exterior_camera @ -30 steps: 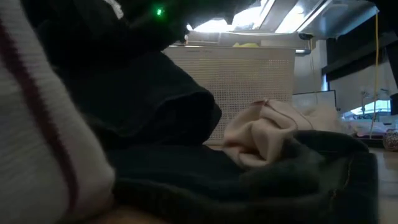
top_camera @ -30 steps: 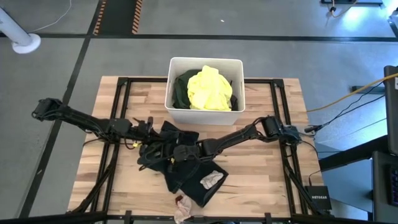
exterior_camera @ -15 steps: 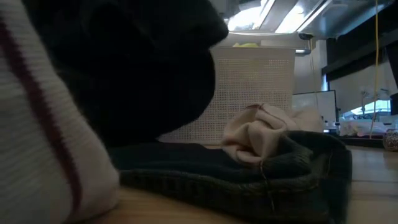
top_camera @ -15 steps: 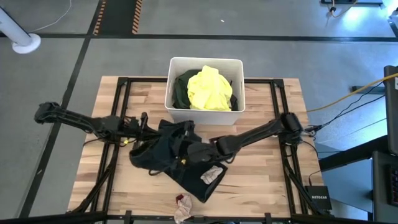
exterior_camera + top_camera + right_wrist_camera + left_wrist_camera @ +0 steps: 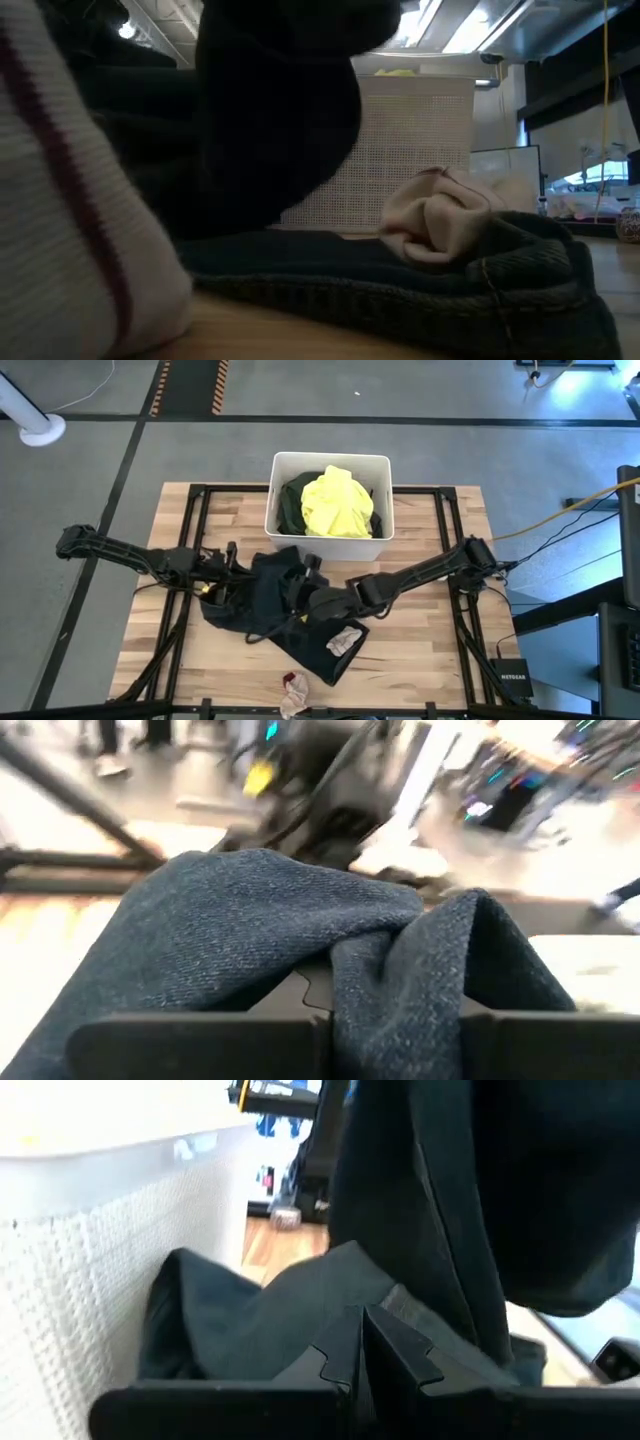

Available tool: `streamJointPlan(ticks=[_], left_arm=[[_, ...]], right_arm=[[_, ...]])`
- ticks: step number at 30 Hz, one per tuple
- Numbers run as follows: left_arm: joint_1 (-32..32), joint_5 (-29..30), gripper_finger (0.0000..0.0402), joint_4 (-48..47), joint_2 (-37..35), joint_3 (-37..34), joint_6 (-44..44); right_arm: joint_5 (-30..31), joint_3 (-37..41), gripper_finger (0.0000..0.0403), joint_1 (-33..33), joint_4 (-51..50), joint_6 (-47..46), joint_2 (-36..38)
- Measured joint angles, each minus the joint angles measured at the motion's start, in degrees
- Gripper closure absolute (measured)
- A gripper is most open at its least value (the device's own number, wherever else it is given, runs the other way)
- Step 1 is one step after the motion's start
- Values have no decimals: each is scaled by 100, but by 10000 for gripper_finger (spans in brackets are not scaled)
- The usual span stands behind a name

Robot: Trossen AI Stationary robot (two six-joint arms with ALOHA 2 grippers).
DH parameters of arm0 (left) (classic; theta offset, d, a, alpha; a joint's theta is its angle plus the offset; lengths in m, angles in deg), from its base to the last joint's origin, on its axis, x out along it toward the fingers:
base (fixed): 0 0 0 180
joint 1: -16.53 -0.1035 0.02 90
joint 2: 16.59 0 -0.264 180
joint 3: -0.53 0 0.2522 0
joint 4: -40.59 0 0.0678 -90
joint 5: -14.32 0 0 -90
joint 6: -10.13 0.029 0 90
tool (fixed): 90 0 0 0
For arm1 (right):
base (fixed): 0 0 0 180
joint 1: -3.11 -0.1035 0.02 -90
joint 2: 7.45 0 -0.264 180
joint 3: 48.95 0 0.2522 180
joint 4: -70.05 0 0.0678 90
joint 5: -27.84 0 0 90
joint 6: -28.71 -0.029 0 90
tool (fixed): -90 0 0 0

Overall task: Sort clothes
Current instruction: Put the blue pants into the white laundry organizer

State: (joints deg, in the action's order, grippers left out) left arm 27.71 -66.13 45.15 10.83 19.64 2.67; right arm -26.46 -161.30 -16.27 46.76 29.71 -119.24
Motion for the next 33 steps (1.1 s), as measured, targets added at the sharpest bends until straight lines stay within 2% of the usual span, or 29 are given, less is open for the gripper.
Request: streamJointPlan(ticks=[3, 7, 13, 17, 21, 28, 30, 33], left_arm=[[0, 127, 389, -192, 17, -2, -2], [-2, 164, 389, -246, 33, -4, -4], [-2, 164, 389, -213, 179, -9, -140], [-2, 164, 389, 154, 384, -11, -268], [-2, 164, 389, 468, 637, -11, -405], [-2, 149, 389, 1032, 949, -13, -583], [-3, 141, 389, 904, 907, 47, -341], [2, 436, 389, 1, 703, 469, -155]], right_arm=[[-473, 2, 357, 0, -162, -418, -287], [-706, 7, 287, -2, 113, -512, -783], [-683, 12, 173, 46, 1196, 444, -1185], [-886, -27, 124, 205, 1754, 984, -1311], [-983, -197, 106, 389, 1701, 1095, -1525], [-968, -707, 103, 446, 1719, 2168, -2035], [-908, -717, 103, 468, 1574, 2137, -2129], [-823, -681, 103, 477, 1148, 1750, -2157]])
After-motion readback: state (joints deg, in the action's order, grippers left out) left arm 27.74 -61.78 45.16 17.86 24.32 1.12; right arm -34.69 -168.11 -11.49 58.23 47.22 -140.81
